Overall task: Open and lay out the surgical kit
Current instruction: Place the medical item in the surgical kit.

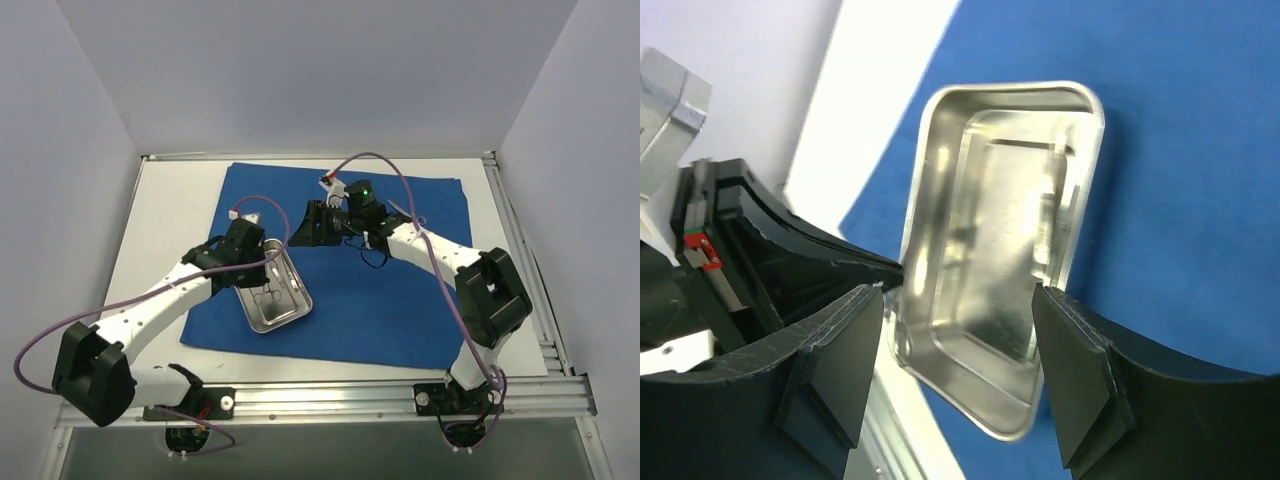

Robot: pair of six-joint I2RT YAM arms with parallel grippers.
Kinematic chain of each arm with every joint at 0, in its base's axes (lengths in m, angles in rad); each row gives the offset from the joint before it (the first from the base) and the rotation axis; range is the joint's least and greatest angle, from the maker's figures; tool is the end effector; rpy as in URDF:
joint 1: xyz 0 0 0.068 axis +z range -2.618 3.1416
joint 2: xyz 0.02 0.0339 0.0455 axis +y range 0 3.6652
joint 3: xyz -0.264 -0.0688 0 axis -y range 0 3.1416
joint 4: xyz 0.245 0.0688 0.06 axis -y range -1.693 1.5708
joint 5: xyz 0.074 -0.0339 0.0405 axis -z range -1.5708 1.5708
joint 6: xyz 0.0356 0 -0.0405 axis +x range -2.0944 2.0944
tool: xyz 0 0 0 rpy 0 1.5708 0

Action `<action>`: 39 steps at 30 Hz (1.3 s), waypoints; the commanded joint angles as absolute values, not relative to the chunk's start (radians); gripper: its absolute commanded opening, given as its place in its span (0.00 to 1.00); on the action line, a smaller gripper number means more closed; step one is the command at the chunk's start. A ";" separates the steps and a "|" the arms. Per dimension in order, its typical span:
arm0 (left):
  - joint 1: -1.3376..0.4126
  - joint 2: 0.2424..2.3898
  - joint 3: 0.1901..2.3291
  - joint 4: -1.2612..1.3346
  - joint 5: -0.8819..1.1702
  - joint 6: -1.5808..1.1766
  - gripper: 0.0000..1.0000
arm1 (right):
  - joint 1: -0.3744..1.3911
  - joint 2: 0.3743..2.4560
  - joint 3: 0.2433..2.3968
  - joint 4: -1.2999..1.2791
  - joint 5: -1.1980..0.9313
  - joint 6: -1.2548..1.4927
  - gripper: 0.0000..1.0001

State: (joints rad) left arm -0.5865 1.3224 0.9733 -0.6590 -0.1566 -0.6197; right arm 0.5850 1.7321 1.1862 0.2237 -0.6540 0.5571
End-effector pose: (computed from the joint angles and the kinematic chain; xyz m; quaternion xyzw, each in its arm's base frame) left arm 0.2230 -0.1415 0.2496 -0.0376 0.9572 -0.0951 0.2706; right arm 0.3215 0.2389 0.2658 -0.1985 0.7657 0.5185 0.3249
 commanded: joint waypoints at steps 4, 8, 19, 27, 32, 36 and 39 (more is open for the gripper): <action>-0.583 1.169 0.963 -0.509 -0.014 -0.493 0.02 | 0.588 1.692 1.151 0.491 -0.917 0.618 0.62; -0.583 1.137 0.995 -0.508 0.055 -0.454 0.02 | 0.589 1.674 1.112 0.570 -0.978 0.615 0.62; -0.581 1.060 1.035 -0.408 0.245 -0.463 0.02 | 0.591 1.577 1.011 0.828 -1.074 0.667 0.57; -0.580 1.008 1.008 -0.339 0.296 -0.486 0.02 | 0.591 1.594 0.959 1.156 -1.130 0.860 0.54; -0.580 0.999 0.993 -0.302 0.339 -0.497 0.02 | 0.595 1.611 0.963 1.219 -1.127 0.899 0.45; -0.577 0.994 0.985 -0.276 0.367 -0.505 0.02 | 0.597 1.623 0.969 1.267 -1.141 0.930 0.31; -0.571 0.996 0.982 -0.252 0.387 -0.514 0.02 | 0.603 1.628 0.960 1.344 -1.152 0.977 0.23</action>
State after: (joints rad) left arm -0.5835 1.0153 0.9821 -0.3428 0.3408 -0.4973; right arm 0.5907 1.6257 0.9569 1.1809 -1.1053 0.9169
